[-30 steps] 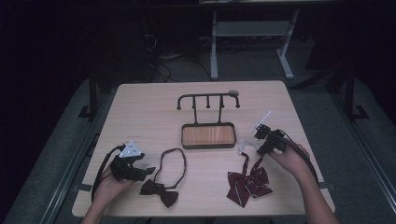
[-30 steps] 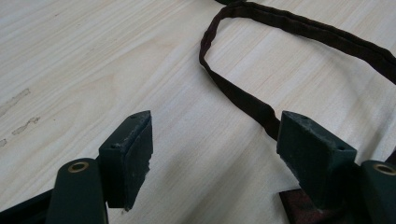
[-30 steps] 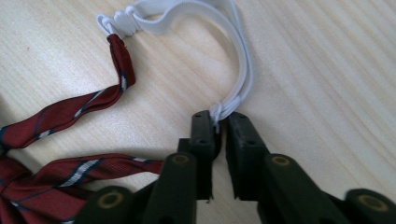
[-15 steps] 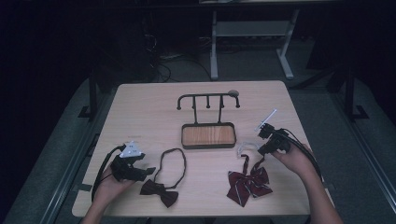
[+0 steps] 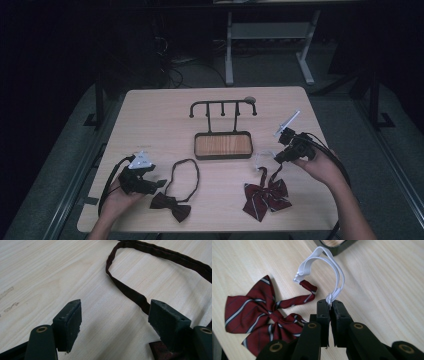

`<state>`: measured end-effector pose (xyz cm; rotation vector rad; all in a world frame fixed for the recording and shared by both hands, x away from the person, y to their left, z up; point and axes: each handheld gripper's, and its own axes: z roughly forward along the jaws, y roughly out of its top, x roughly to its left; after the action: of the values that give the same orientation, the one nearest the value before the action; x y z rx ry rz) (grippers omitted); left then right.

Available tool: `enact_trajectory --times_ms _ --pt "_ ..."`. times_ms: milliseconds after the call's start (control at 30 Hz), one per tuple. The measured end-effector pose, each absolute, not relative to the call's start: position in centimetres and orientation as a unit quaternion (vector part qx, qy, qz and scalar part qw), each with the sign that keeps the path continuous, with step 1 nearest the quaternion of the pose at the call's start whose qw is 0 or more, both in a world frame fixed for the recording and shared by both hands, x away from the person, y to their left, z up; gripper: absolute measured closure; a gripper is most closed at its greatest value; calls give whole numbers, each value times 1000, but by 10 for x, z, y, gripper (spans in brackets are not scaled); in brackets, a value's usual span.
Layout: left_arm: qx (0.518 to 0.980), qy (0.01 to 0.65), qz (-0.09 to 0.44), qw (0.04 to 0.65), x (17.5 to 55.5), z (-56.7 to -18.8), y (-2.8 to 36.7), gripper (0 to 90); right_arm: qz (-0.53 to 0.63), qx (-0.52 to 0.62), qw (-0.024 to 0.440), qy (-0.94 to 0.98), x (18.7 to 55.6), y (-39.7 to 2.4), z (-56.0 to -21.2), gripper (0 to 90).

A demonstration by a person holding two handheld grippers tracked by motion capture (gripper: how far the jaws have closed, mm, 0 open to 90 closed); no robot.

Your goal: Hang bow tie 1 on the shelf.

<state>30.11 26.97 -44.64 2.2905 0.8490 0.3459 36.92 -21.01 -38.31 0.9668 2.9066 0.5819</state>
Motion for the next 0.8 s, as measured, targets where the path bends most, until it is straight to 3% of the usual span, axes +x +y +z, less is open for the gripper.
enact_trajectory --times_ms 800 --pt "876 323 134 333 301 -447 269 271 213 249 21 945 362 -190 -332 849"
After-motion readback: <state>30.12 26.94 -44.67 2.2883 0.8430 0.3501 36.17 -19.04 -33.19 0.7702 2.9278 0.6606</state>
